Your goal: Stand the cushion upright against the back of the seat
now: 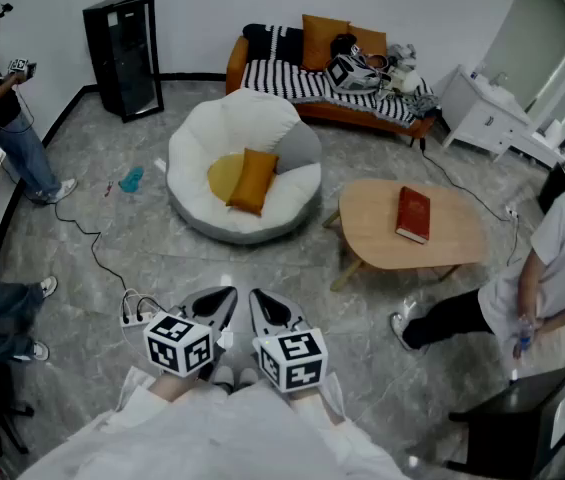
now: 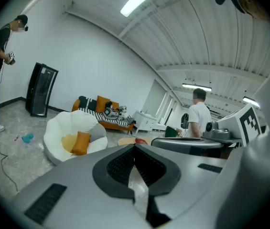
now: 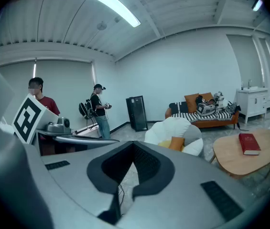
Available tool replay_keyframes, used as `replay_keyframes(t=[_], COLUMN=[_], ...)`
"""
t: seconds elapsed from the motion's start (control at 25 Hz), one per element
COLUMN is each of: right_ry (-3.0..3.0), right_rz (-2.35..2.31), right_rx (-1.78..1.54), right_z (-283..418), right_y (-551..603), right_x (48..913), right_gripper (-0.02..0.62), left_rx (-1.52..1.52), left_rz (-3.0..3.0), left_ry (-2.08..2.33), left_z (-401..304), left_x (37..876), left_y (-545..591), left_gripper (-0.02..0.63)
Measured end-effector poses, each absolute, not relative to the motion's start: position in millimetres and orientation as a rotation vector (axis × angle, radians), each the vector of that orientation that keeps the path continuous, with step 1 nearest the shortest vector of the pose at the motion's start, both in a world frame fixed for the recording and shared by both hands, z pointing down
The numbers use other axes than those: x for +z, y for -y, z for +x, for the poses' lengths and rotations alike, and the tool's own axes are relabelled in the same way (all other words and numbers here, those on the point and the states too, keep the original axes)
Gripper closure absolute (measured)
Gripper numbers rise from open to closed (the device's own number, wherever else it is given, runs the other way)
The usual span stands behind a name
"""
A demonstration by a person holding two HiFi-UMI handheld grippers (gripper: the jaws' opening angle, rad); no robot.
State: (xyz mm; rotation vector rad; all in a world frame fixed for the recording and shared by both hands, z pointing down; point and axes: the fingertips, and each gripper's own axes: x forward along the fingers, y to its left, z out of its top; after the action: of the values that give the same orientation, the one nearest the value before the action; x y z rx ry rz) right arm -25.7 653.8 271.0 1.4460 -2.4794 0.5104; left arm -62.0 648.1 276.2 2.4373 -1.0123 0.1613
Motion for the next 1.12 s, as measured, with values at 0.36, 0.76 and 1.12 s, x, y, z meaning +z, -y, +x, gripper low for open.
replay_keyframes(t=[0.36, 0.76, 1.12], right_ry=[2.479, 2.503, 2.532], right_rz=[1.448, 1.491, 1.449], right_rx=[0.503, 0.54, 0.544], right_z=[-20, -14, -6], right_y=[-651, -644, -639], right_x=[271, 269, 262], right_gripper=[0.583, 0.583, 0.583], left_rx=[0.17, 0.187, 0.186], left_rz=[2.425, 2.446, 2.462], left_ry=[1.031, 1.049, 0.99], left_z=[-57, -62, -51], left_x=[279, 276, 271], left_y=[-646, -638, -637], left_gripper=[0.6, 0.6, 0.6])
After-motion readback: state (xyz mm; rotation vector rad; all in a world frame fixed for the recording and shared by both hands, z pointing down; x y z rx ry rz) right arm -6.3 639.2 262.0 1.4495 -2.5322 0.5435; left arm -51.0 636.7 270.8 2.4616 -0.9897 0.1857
